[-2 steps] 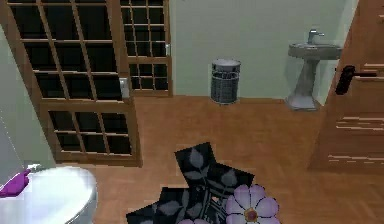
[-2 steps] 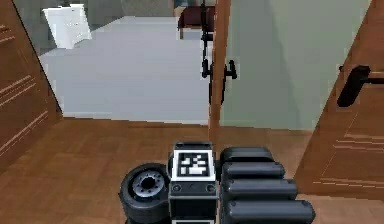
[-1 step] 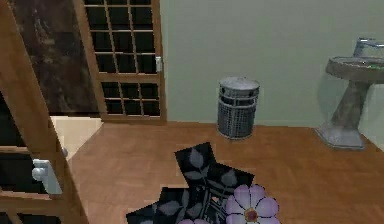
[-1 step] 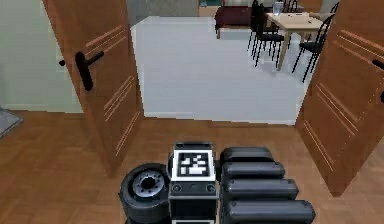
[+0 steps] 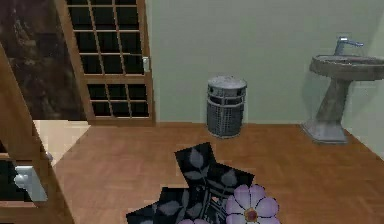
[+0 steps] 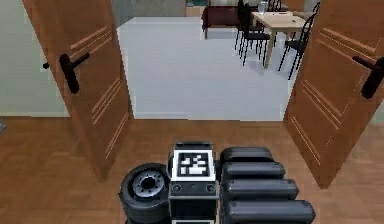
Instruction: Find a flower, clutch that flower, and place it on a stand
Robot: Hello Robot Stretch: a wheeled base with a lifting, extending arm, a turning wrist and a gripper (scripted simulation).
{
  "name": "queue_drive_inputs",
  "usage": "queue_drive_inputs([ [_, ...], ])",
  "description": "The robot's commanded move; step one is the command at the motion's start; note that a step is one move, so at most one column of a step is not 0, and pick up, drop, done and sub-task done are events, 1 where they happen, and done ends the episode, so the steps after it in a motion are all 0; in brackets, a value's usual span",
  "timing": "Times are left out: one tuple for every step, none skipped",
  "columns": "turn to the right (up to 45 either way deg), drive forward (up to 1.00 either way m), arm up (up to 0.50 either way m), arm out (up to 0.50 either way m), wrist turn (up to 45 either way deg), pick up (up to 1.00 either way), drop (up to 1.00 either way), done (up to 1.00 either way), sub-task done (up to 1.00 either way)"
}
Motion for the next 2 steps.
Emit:
queue_drive_inputs([
  [0.0, 1.00, 0.00, 0.00, 0.0, 0.00, 0.00, 0.00, 0.00],
  [-39.0, 0.00, 0.00, 0.00, 0.0, 0.00, 0.00, 0.00, 0.00],
])
